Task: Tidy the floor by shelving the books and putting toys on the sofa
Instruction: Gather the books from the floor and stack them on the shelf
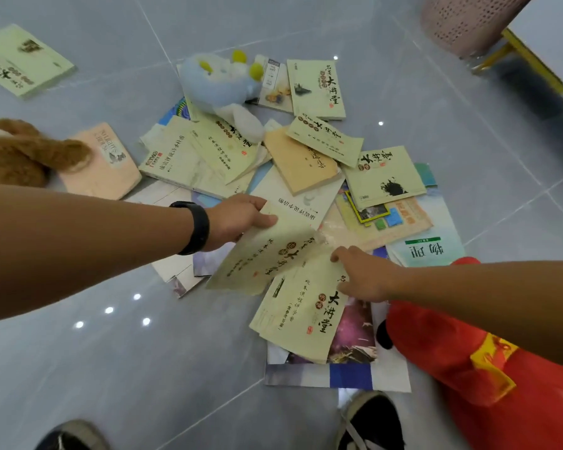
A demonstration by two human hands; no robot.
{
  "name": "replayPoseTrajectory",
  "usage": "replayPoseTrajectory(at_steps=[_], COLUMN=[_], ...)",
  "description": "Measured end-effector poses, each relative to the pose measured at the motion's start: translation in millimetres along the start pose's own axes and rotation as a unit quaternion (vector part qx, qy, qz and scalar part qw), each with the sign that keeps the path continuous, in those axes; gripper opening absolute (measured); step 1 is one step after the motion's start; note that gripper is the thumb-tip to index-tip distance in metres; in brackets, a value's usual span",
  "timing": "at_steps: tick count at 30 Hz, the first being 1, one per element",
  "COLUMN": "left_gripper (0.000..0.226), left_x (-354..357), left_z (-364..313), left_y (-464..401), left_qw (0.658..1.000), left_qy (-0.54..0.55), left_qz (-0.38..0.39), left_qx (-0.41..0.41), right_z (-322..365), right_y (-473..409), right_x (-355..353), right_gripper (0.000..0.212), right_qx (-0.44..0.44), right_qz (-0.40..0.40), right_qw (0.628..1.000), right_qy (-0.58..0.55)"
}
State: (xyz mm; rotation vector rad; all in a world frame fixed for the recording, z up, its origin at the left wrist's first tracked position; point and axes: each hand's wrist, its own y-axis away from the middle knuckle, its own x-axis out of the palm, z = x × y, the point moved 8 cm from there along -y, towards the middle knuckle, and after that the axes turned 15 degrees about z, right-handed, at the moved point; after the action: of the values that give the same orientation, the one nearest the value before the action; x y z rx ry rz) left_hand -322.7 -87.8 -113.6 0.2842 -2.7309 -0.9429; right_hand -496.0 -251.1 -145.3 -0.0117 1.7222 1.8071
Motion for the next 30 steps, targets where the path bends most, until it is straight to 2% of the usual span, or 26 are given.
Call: replayPoseTrajectory(at_steps=[5,8,9,11,13,15,18,20,22,24,27,30], left_gripper=[0.028,0.025,0.032,0.07,0.097,0.099,0.087,0.087,0.097,0.102,0.1,0.079], left_x=[-1,24,34,48,52,53,57,67,77,85,89,86], left_z=[-18,-13,-3,30,62,89,102,105,110,111,108,100], left_y=[-2,-12,-15,-18,-13,-8,2,5,5,2,-1,0], left_qw=[0.997,0.999,0.994,0.958,0.924,0.922,0.908,0.912,0.928,0.933,0.938,0.96], left_qy=[0.059,-0.044,-0.101,-0.251,-0.32,-0.314,-0.352,-0.348,-0.31,-0.293,-0.268,-0.179], left_qz=[-0.047,0.001,0.013,0.013,0.002,0.024,0.057,0.075,0.095,0.115,0.134,0.16], left_qx=[0.026,-0.009,-0.044,-0.138,-0.207,-0.225,-0.218,-0.203,-0.184,-0.175,-0.172,-0.143], right_z=[5,-6,-11,-20,-28,-30,-18,-11,-5,-2,7,17], right_y=[-5,-8,-7,-6,-7,-11,-20,-27,-29,-27,-26,-21], right_x=[-6,-17,-25,-37,-41,-40,-32,-27,-26,-30,-32,-35], right_gripper=[0.066,0.049,0.04,0.028,0.029,0.038,0.048,0.057,0.07,0.072,0.055,0.034], right_qx=[-0.019,0.019,0.043,0.08,0.098,0.088,0.046,0.028,0.024,0.018,-0.006,-0.057], right_qz=[-0.021,-0.047,-0.057,-0.052,-0.034,-0.023,-0.033,-0.022,-0.006,-0.005,0.023,0.01], right_qw=[1.0,0.999,0.997,0.995,0.993,0.995,0.998,0.999,1.0,1.0,1.0,0.995], right_qy=[-0.01,0.004,0.011,0.04,0.056,0.045,-0.001,-0.011,-0.015,-0.012,-0.002,-0.085])
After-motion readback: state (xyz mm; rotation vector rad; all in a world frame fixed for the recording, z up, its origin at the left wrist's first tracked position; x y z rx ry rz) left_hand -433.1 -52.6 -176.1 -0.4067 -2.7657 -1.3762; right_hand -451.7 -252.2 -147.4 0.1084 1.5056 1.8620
